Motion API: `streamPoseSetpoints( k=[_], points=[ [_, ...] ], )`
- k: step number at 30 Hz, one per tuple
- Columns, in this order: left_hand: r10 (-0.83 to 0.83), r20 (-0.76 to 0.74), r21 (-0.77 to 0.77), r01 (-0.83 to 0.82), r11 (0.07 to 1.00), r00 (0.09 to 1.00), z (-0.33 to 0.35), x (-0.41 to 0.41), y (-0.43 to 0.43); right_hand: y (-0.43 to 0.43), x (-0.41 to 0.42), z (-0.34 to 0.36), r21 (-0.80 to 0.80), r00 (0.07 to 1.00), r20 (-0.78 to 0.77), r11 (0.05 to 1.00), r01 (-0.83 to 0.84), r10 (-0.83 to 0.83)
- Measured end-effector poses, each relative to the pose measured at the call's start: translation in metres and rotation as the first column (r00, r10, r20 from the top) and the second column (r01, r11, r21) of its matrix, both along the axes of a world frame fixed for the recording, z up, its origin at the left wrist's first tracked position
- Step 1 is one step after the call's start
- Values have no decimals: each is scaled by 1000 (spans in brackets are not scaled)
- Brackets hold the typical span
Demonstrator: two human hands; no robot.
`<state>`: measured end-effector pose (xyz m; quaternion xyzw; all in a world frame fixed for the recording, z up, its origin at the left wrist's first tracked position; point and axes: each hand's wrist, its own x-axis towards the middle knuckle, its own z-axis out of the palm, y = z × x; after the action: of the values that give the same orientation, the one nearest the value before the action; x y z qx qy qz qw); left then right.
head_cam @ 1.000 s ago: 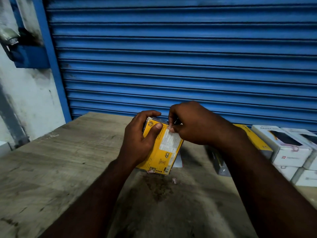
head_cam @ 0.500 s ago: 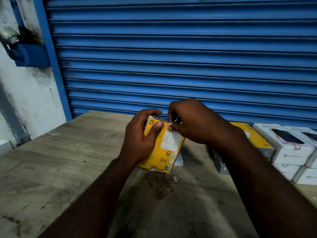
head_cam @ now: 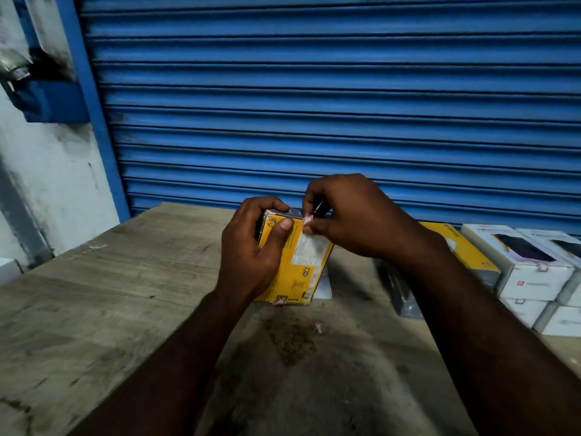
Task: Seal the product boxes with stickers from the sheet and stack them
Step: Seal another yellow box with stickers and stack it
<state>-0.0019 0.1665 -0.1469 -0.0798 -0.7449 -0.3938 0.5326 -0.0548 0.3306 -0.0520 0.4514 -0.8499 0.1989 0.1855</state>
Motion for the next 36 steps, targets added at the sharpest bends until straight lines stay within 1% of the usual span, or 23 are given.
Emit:
streamPoseSetpoints(
  k=[4,7,9,12,14,17,21,23,25,28,30,32,36],
  points=[
    [6,-23,19,-5,1000,1000,4,1,-4,-3,-2,-3,-96,998,13,993,-64,66],
    [-8,-49,34,10,999,999,6,2,-3,-4,-4,-3,-199,982,119,973,-121,146],
    [-21,-63,55,24,998,998,7,2,-2,-3,-6,-4,-240,965,180,960,-144,190],
    [-31,-72,60,35,998,997,8,2,-3,-3,-9,-9,-315,898,337,932,-176,284],
    [-33,-75,60,37,997,997,8,2,-3,-4,-12,-13,-384,844,405,903,-191,351],
    [-32,-74,62,36,997,997,7,1,-4,-8,-16,-20,-455,813,430,872,-181,393],
    [-46,-74,97,53,994,996,6,0,-4,-10,-20,-26,-446,801,455,878,-174,390],
    [-63,-72,114,71,991,995,6,0,-3,-10,-21,-27,-447,776,488,878,-171,399],
    [-73,-68,130,81,988,995,5,-1,-2,-11,-20,-28,-481,745,516,863,-156,422],
    [-97,-57,139,104,985,994,5,-2,-3,-15,-19,-29,-514,751,520,851,-105,406],
    [-142,-28,163,145,976,989,6,-4,-6,-16,-19,-30,-501,755,528,860,-92,389],
    [-208,9,222,201,954,978,7,-5,-8,-15,-19,-31,-492,743,549,867,-83,383],
    [-311,43,324,281,903,949,8,-6,-10,-17,-14,-30,-557,729,550,830,-44,408]
  ],
)
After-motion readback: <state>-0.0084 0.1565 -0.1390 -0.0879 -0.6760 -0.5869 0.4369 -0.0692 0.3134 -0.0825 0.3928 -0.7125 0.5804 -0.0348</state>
